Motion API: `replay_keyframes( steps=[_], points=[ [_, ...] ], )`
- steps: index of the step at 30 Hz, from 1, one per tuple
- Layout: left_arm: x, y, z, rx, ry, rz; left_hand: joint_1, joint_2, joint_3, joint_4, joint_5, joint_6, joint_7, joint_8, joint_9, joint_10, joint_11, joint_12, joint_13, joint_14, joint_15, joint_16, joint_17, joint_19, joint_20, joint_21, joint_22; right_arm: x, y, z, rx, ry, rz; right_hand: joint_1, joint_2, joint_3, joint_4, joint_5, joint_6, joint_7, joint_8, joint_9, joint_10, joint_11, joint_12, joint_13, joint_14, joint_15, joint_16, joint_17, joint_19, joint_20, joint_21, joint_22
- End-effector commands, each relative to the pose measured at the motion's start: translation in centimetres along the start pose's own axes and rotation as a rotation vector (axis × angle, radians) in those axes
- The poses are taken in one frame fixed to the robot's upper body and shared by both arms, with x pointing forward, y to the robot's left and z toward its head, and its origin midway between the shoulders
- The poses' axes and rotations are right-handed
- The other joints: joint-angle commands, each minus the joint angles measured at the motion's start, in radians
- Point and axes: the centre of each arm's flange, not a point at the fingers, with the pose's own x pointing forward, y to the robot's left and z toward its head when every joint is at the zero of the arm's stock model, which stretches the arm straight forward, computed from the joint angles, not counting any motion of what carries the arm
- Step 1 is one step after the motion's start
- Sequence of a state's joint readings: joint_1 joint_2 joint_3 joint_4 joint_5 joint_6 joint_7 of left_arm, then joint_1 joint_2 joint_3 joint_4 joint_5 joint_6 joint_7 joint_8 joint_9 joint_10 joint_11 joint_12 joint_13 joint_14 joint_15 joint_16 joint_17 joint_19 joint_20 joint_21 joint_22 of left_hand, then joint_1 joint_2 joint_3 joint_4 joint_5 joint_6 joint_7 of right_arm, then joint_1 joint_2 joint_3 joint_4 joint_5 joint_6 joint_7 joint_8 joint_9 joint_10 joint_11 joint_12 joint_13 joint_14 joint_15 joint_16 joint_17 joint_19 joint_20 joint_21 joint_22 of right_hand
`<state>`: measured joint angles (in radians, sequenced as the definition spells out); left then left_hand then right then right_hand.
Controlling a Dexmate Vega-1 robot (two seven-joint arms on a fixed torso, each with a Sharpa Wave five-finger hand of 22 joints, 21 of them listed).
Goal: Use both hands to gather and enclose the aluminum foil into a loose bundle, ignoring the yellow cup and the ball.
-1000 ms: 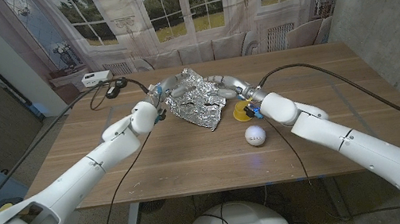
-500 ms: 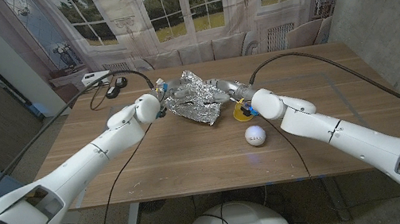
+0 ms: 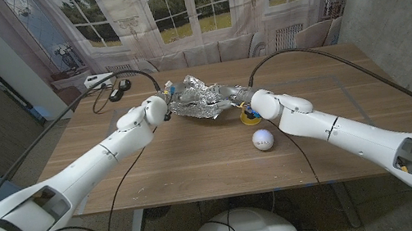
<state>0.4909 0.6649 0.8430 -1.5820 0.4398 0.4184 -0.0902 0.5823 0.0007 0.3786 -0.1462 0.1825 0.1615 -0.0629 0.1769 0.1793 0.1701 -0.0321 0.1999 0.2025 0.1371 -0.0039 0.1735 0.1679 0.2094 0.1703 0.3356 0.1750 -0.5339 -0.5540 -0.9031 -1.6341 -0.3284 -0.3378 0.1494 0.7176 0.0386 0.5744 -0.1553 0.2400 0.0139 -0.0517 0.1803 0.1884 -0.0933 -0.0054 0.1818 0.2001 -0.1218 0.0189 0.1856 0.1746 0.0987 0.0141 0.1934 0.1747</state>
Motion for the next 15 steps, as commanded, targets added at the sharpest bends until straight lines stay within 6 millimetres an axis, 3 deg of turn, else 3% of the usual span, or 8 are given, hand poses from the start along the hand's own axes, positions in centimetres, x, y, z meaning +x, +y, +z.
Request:
replay_keyframes(
  steps=[1, 5, 8, 10, 11, 15],
  points=[
    [0.6, -0.8, 0.2, 0.057, 0.048, 0.021, 0.101, 0.035, 0.037, -0.031, 0.021, -0.021, 0.001, 0.008, 0.004, -0.005, -0.024, 0.005, 0.001, 0.001, -0.015, 0.007, 0.001, 0.053, -0.024, -0.012, -0.001, 1.3, 0.1, 0.0, 0.099, -0.040, 0.052, 0.033, 0.044, 0.026, -0.009, 0.010, -0.001, -0.001, 0.010, 0.005, 0.009, -0.007, 0.016, 0.001, 0.013, -0.006, 0.008, 0.004, 0.018, -0.007, 0.011, 0.001],
    [0.9, -1.4, 0.1, 0.056, 0.055, 0.025, 0.185, 0.039, 0.056, -0.039, 0.019, -0.029, 0.013, 0.012, 0.004, -0.004, -0.030, 0.010, 0.001, 0.009, -0.019, 0.008, 0.000, 0.117, -0.069, -0.008, -0.002, 1.7, 0.1, 0.3, 0.131, -0.055, 0.059, 0.037, 0.054, 0.027, -0.008, 0.013, -0.003, -0.003, 0.010, 0.005, 0.015, -0.005, 0.019, 0.001, 0.027, -0.014, 0.012, 0.004, 0.031, -0.011, 0.015, 0.002],
    [1.1, -1.8, -0.1, 0.039, 0.054, 0.021, 0.206, 0.034, 0.057, -0.039, 0.017, -0.033, 0.022, 0.012, 0.005, 0.001, -0.031, 0.013, 0.001, 0.015, -0.022, 0.009, 0.000, 0.139, -0.078, -0.007, -0.002, 2.1, 0.2, 0.6, 0.128, -0.056, 0.052, 0.030, 0.056, 0.021, -0.003, 0.012, -0.015, 0.000, 0.007, 0.005, 0.012, -0.004, 0.018, 0.001, 0.028, -0.012, 0.012, 0.004, 0.032, -0.011, 0.015, 0.002],
    [1.3, -2.1, -0.2, 0.023, 0.053, 0.018, 0.213, 0.031, 0.056, -0.038, 0.016, -0.031, 0.023, 0.013, 0.005, 0.004, -0.033, 0.014, 0.001, 0.019, -0.027, 0.010, 0.000, 0.146, -0.081, -0.006, -0.002, 2.3, 0.3, 0.9, 0.125, -0.045, 0.034, -0.006, 0.045, -0.007, 0.016, -0.001, -0.027, 0.004, 0.005, 0.005, 0.004, 0.004, 0.016, 0.001, 0.027, -0.005, 0.011, 0.006, 0.031, -0.006, 0.014, 0.002],
    [1.4, -2.2, -0.3, 0.016, 0.053, 0.015, 0.217, 0.027, 0.055, -0.037, 0.016, -0.029, 0.023, 0.014, 0.005, 0.004, -0.032, 0.014, 0.001, 0.021, -0.026, 0.010, 0.000, 0.152, -0.079, -0.006, -0.002, 2.4, 0.4, 1.0, 0.118, -0.041, 0.026, -0.042, 0.035, -0.037, 0.035, -0.020, -0.036, 0.005, 0.006, 0.006, 0.003, 0.004, 0.016, 0.001, 0.027, -0.002, 0.011, 0.009, 0.032, -0.001, 0.013, 0.003],
    [1.8, -2.5, -0.9, -0.030, 0.056, 0.000, 0.222, 0.017, 0.048, -0.032, 0.013, -0.026, 0.024, 0.016, 0.005, 0.016, -0.029, 0.019, 0.001, 0.030, -0.028, 0.012, 0.000, 0.163, -0.071, -0.008, -0.003, 2.9, 0.6, 1.5, 0.117, -0.023, 0.015, -0.075, 0.030, -0.066, 0.050, -0.040, -0.067, 0.014, 0.000, 0.006, -0.016, 0.007, 0.011, 0.001, 0.031, 0.001, 0.012, 0.010, 0.036, 0.000, 0.014, 0.003]
  ],
)
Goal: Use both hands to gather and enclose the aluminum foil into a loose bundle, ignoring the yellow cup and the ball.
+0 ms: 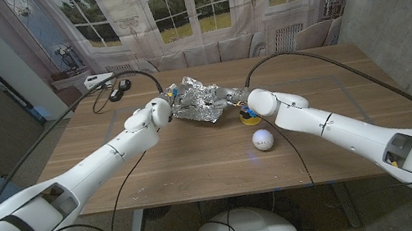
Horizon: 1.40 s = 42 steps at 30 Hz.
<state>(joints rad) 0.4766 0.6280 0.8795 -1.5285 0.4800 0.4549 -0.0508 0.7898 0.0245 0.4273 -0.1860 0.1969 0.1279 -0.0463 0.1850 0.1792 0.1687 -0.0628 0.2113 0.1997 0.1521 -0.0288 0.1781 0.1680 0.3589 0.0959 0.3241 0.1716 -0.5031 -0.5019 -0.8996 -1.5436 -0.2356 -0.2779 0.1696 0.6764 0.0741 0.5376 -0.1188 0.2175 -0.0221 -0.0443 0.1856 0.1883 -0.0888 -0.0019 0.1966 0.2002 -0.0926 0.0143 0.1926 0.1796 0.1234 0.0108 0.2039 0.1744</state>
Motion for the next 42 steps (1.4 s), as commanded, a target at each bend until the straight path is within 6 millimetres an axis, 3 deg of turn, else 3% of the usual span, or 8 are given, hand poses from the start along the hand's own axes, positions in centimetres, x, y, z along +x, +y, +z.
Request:
replay_keyframes(
  steps=[1, 11, 15, 20, 23, 28, 33, 42],
  points=[
    [1.1, -1.5, -0.9, -0.076, 0.014, -0.027, 0.015, -0.009, -0.002, 0.009, -0.001, 0.010, 0.008, 0.008, 0.005, 0.018, 0.003, 0.008, 0.004, 0.017, -0.003, 0.008, 0.000, 0.016, 0.005, 0.004, 0.001, 1.5, 0.5, 1.0, 0.021, 0.018, -0.032, -0.036, -0.006, -0.032, 0.014, -0.019, -0.034, 0.008, -0.006, 0.006, -0.022, 0.004, -0.004, 0.001, 0.003, 0.006, 0.005, 0.005, 0.013, 0.005, 0.004, 0.003],
    [2.3, -2.5, -2.1, -0.140, 0.039, -0.097, 0.014, -0.031, -0.047, 0.034, -0.004, -0.147, 0.037, -0.018, 0.007, -0.098, 0.051, -0.022, 0.011, 0.013, 0.021, -0.001, 0.002, 0.059, 0.007, -0.018, 0.002, 2.8, 0.9, 1.5, 0.042, 0.025, -0.059, -0.077, -0.047, -0.092, 0.016, -0.039, -0.117, 0.027, -0.011, 0.005, -0.092, 0.017, -0.015, 0.002, 0.004, 0.014, 0.002, 0.003, 0.055, 0.018, 0.014, 0.004],
    [2.8, -2.5, -2.1, -0.129, 0.050, -0.124, 0.012, -0.055, -0.075, 0.035, 0.004, -0.237, -0.016, -0.018, 0.007, -0.138, 0.057, -0.017, 0.013, -0.013, 0.027, -0.003, 0.003, 0.077, -0.001, -0.033, 0.003, 3.3, 1.0, 1.8, 0.048, 0.017, -0.053, -0.074, -0.052, -0.111, 0.009, -0.031, -0.166, 0.041, -0.011, 0.006, -0.132, 0.028, -0.013, 0.003, 0.007, 0.029, 0.001, 0.003, 0.109, 0.017, 0.030, 0.005],
    [3.5, -2.7, -2.3, -0.185, 0.027, -0.164, 0.088, -0.053, -0.076, 0.019, 0.020, -0.296, 0.113, -0.007, 0.008, -0.129, 0.072, 0.000, 0.015, 0.010, 0.011, 0.006, 0.002, 0.129, -0.085, -0.043, 0.002, 3.7, 0.9, 2.0, 0.069, 0.004, -0.046, -0.007, -0.017, -0.097, -0.021, -0.021, -0.195, 0.045, -0.001, 0.006, -0.138, 0.028, -0.002, 0.002, 0.036, 0.020, 0.008, 0.003, 0.185, -0.011, 0.049, 0.005],
    [4.0, -2.9, -2.5, -0.239, -0.006, -0.192, 0.143, -0.034, -0.064, 0.013, 0.022, -0.335, 0.143, -0.006, 0.009, -0.131, 0.083, 0.003, 0.016, 0.012, 0.007, 0.006, 0.003, 0.134, -0.103, -0.053, 0.002, 4.0, 1.1, 1.7, 0.102, -0.016, -0.030, 0.081, 0.032, -0.069, -0.050, -0.025, -0.198, 0.048, 0.008, 0.006, -0.132, 0.022, 0.005, 0.002, 0.058, -0.010, 0.010, 0.003, 0.213, -0.059, 0.050, 0.005],
    [4.5, -3.0, -2.8, -0.298, -0.062, -0.208, 0.296, -0.006, -0.049, 0.009, 0.007, -0.336, 0.144, 0.010, 0.009, -0.110, 0.024, 0.018, 0.017, 0.060, -0.083, 0.012, 0.001, 0.198, -0.169, -0.057, 0.004, 4.2, 1.4, 1.6, 0.095, -0.045, -0.049, 0.153, 0.033, -0.071, -0.059, -0.034, -0.170, 0.052, 0.020, 0.005, -0.101, 0.008, 0.017, 0.001, 0.092, -0.069, 0.013, 0.001, 0.257, -0.114, 0.058, 0.006],
    [4.9, -2.9, -2.6, -0.296, -0.092, -0.199, 0.392, -0.010, -0.090, 0.020, -0.009, -0.233, 0.097, 0.029, 0.011, 0.004, -0.126, 0.066, 0.005, 0.163, -0.190, 0.015, 0.001, 0.279, -0.229, -0.050, 0.008, 4.6, 1.9, 1.8, 0.035, -0.045, -0.083, 0.179, -0.035, -0.143, -0.041, -0.024, -0.082, 0.034, 0.035, 0.003, -0.016, -0.017, 0.039, -0.001, 0.213, -0.098, 0.042, 0.007, 0.313, -0.110, 0.070, 0.011],
    [5.1, -2.5, -1.2, -0.104, -0.089, -0.212, 0.457, -0.020, -0.137, 0.020, -0.004, -0.057, 0.095, 0.050, 0.015, 0.128, -0.116, 0.101, -0.008, 0.280, -0.197, 0.029, 0.005, 0.357, -0.245, -0.032, 0.013, 5.0, 2.3, 2.6, -0.097, -0.015, -0.148, 0.179, -0.049, -0.216, -0.018, 0.011, -0.002, -0.010, 0.043, 0.001, 0.064, -0.048, 0.046, 0.002, 0.359, -0.151, 0.129, 0.073, 0.369, -0.081, 0.110, 0.039]
  ],
)
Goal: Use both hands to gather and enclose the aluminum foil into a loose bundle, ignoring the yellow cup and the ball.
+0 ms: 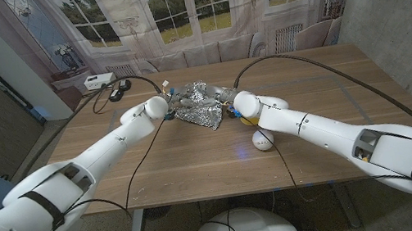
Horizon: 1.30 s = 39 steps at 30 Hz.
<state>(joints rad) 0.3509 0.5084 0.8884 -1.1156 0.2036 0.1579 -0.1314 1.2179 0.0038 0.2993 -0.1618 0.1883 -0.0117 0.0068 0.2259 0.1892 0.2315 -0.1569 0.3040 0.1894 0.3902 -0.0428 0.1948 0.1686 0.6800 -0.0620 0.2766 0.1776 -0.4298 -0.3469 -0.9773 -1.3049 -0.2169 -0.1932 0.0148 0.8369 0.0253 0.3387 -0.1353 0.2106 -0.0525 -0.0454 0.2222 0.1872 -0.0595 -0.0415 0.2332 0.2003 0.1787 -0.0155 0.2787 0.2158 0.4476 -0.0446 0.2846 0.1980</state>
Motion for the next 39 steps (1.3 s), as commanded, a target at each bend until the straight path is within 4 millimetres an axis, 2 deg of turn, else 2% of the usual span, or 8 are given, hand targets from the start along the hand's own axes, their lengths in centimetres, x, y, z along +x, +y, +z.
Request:
replay_keyframes(
  steps=[1, 8, 12, 19, 26, 33, 36, 39],
  points=[
    [0.6, -0.2, 1.7, 0.176, -0.011, -0.028, 0.054, 0.002, -0.011, -0.007, 0.008, 0.112, 0.044, 0.012, 0.005, 0.077, -0.010, 0.011, 0.004, 0.073, -0.188, 0.018, 0.007, 0.056, -0.099, 0.024, 0.008, 0.7, 0.8, 0.9, -0.139, 0.004, -0.083, 0.024, 0.002, -0.023, -0.001, 0.022, 0.043, -0.011, 0.010, 0.002, 0.052, -0.006, 0.013, 0.003, 0.109, -0.124, 0.058, 0.048, 0.058, -0.022, 0.040, 0.020],
    [0.1, -0.4, 2.7, 0.312, -0.023, 0.006, 0.143, 0.017, -0.046, 0.005, 0.009, 0.409, -0.032, 0.077, 0.008, 0.170, 0.056, 0.017, 0.012, 0.242, -0.195, 0.035, 0.017, 0.135, -0.119, 0.089, 0.031, 0.9, 1.4, 1.3, -0.203, 0.012, -0.197, 0.061, 0.000, -0.098, 0.002, 0.047, 0.171, -0.007, 0.027, 0.001, 0.189, -0.007, 0.035, 0.005, 0.299, -0.160, 0.215, 0.176, 0.151, 0.001, 0.141, 0.070],
    [-0.3, -0.4, 2.9, 0.354, -0.030, 0.044, 0.170, 0.028, -0.066, 0.007, 0.002, 0.603, -0.004, 0.126, 0.010, 0.225, 0.061, 0.016, 0.014, 0.296, -0.196, 0.032, 0.018, 0.166, -0.116, 0.136, 0.043, 1.0, 1.9, 1.5, -0.231, 0.021, -0.254, 0.107, -0.001, -0.152, -0.003, 0.063, 0.292, -0.020, 0.043, 0.003, 0.321, -0.001, 0.053, 0.010, 0.400, -0.167, 0.367, 0.312, 0.176, 0.014, 0.223, 0.124],
    [-0.6, -0.4, 3.1, 0.349, -0.048, 0.110, 0.265, 0.044, -0.061, -0.010, -0.007, 0.731, 0.025, 0.140, 0.012, 0.331, 0.067, 0.027, 0.015, 0.393, -0.198, 0.042, 0.019, 0.261, -0.132, 0.243, 0.071, 1.5, 2.6, 1.9, -0.284, 0.023, -0.314, 0.169, 0.004, -0.213, -0.002, 0.082, 0.455, -0.018, 0.054, 0.007, 0.481, -0.001, 0.096, 0.046, 0.522, -0.184, 0.610, 0.530, 0.247, 0.013, 0.350, 0.187],
    [-1.1, -0.2, 3.2, 0.333, -0.062, 0.197, 0.375, 0.030, -0.042, -0.028, 0.005, 0.747, 0.037, 0.126, 0.015, 0.350, 0.089, 0.019, 0.018, 0.418, -0.194, 0.036, 0.020, 0.303, -0.135, 0.306, 0.086, 2.0, 2.7, 1.8, -0.298, 0.038, -0.281, 0.218, 0.030, -0.215, -0.004, 0.096, 0.532, -0.009, 0.051, 0.009, 0.539, 0.010, 0.119, 0.069, 0.593, -0.186, 0.669, 0.600, 0.390, 0.001, 0.459, 0.210],
    [-1.3, -0.4, 3.3, 0.334, -0.062, 0.219, 0.385, 0.017, -0.047, -0.006, 0.010, 0.725, 0.054, 0.101, 0.020, 0.294, 0.108, -0.016, 0.021, 0.369, -0.183, 0.008, 0.019, 0.282, -0.129, 0.332, 0.090, 1.7, 2.5, 1.8, -0.306, 0.023, -0.298, 0.238, 0.044, -0.210, -0.002, 0.098, 0.554, -0.012, 0.041, 0.010, 0.546, 0.010, 0.119, 0.077, 0.600, -0.179, 0.602, 0.539, 0.370, 0.007, 0.477, 0.206],
    [-1.5, -0.2, 3.4, 0.320, -0.073, 0.233, 0.400, 0.017, -0.045, -0.004, 0.014, 0.855, 0.070, 0.131, 0.026, 0.289, 0.110, -0.029, 0.024, 0.353, -0.183, 0.011, 0.028, 0.272, -0.132, 0.360, 0.081, 1.6, 2.3, 1.8, -0.304, 0.020, -0.303, 0.245, 0.054, -0.205, 0.000, 0.098, 0.579, -0.012, 0.044, 0.010, 0.557, 0.015, 0.120, 0.078, 0.611, -0.178, 0.587, 0.530, 0.377, 0.001, 0.489, 0.203],
    [-1.5, -0.1, 3.4, 0.318, -0.074, 0.240, 0.406, 0.015, -0.047, 0.001, 0.015, 1.021, 0.138, 0.178, 0.056, 0.310, 0.100, -0.033, 0.026, 0.361, -0.186, 0.019, 0.032, 0.269, -0.138, 0.391, 0.054, 1.5, 2.2, 1.7, -0.305, 0.016, -0.311, 0.247, 0.061, -0.204, 0.004, 0.096, 0.617, -0.010, 0.051, 0.010, 0.579, 0.021, 0.125, 0.078, 0.625, -0.175, 0.578, 0.527, 0.389, -0.010, 0.505, 0.200]
  ],
)
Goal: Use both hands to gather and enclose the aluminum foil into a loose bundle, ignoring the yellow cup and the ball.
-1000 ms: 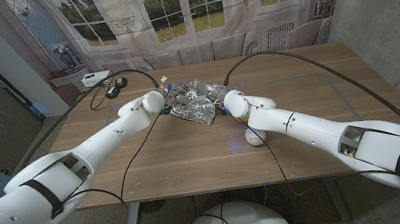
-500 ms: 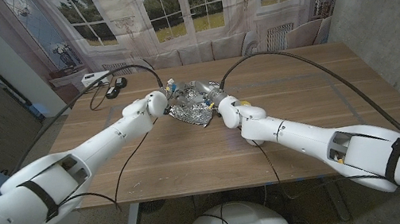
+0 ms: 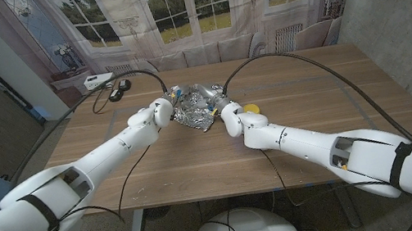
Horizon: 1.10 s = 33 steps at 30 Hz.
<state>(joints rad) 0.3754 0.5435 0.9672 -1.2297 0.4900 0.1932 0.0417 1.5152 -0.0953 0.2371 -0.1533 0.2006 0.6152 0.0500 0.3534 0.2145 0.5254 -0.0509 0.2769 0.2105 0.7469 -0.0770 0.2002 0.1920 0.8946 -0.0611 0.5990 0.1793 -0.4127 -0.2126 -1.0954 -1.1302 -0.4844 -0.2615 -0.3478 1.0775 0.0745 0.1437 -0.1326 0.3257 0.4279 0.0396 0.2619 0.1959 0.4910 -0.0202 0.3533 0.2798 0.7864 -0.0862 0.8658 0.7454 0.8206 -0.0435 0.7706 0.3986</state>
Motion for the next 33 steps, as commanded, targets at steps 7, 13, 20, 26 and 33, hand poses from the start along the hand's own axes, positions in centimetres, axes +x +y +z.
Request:
replay_keyframes(
  steps=[7, 13, 20, 26, 33],
  points=[
    [-0.3, 0.8, 0.7, -0.019, -0.021, 0.071, 0.111, 0.112, 0.013, -0.008, 0.001, 0.463, 0.126, 0.059, 0.042, 0.058, -0.023, 0.002, 0.006, 0.034, -0.156, 0.025, 0.010, 0.058, -0.142, 0.084, 0.027, -0.2, -0.7, -0.4, -0.005, -0.014, -0.028, 0.028, 0.033, 0.004, -0.003, -0.024, 0.192, -0.091, 0.018, 0.001, 0.077, 0.009, 0.016, -0.002, 0.049, -0.112, -0.023, -0.006, 0.028, -0.034, 0.043, -0.006],
    [-0.6, 0.8, 0.8, 0.011, -0.009, 0.094, 0.108, 0.105, 0.008, -0.007, -0.003, 0.444, 0.105, 0.036, 0.046, 0.052, -0.024, -0.007, 0.007, 0.038, -0.155, 0.023, 0.007, 0.060, -0.144, 0.096, 0.018, -0.2, -0.8, -0.4, -0.023, 0.005, -0.004, 0.014, 0.019, -0.010, 0.009, -0.046, 0.193, -0.094, -0.009, 0.001, 0.067, 0.007, -0.003, -0.005, 0.010, -0.092, -0.083, -0.018, -0.028, -0.011, 0.056, -0.023],
    [-0.5, 0.6, 1.7, 0.155, 0.058, 0.041, -0.140, 0.110, -0.085, 0.072, -0.014, -0.128, -0.088, -0.187, 0.013, -0.155, -0.052, -0.092, 0.010, -0.254, -0.060, -0.021, 0.004, -0.174, -0.008, 0.150, 0.007, 0.0, -1.1, -0.4, -0.053, 0.031, 0.066, -0.036, -0.011, -0.049, 0.033, -0.047, -0.019, -0.121, -0.087, 0.004, -0.151, -0.015, -0.118, -0.027, -0.282, -0.043, -0.427, -0.237, -0.334, 0.082, -0.031, -0.135],
    [0.1, 0.7, 2.0, 0.189, 0.098, -0.086, -0.311, 0.099, -0.158, 0.107, -0.004, -0.498, -0.111, -0.185, -0.021, -0.392, -0.024, -0.093, 0.013, -0.463, 0.024, -0.025, -0.011, -0.342, 0.146, 0.064, -0.008, 0.0, -1.5, -0.7, -0.052, 0.043, 0.108, -0.072, -0.022, -0.076, 0.048, -0.035, -0.206, -0.129, -0.092, 0.002, -0.323, -0.016, -0.172, -0.038, -0.382, -0.019, -0.517, -0.280, -0.407, 0.109, -0.066, -0.191],
    [0.5, 0.7, 2.0, 0.192, 0.124, -0.155, -0.405, 0.097, -0.193, 0.131, 0.015, -0.630, -0.118, -0.180, -0.025, -0.512, -0.011, -0.087, 0.015, -0.571, 0.082, -0.026, -0.014, -0.436, 0.263, -0.019, -0.009, -0.1, -1.9, -1.2, -0.017, 0.043, 0.102, -0.086, -0.021, -0.087, 0.055, -0.026, -0.298, -0.115, -0.093, 0.000, -0.402, -0.001, -0.174, -0.045, -0.411, -0.005, -0.541, -0.289, -0.419, 0.122, -0.076, -0.205]
  ],
)
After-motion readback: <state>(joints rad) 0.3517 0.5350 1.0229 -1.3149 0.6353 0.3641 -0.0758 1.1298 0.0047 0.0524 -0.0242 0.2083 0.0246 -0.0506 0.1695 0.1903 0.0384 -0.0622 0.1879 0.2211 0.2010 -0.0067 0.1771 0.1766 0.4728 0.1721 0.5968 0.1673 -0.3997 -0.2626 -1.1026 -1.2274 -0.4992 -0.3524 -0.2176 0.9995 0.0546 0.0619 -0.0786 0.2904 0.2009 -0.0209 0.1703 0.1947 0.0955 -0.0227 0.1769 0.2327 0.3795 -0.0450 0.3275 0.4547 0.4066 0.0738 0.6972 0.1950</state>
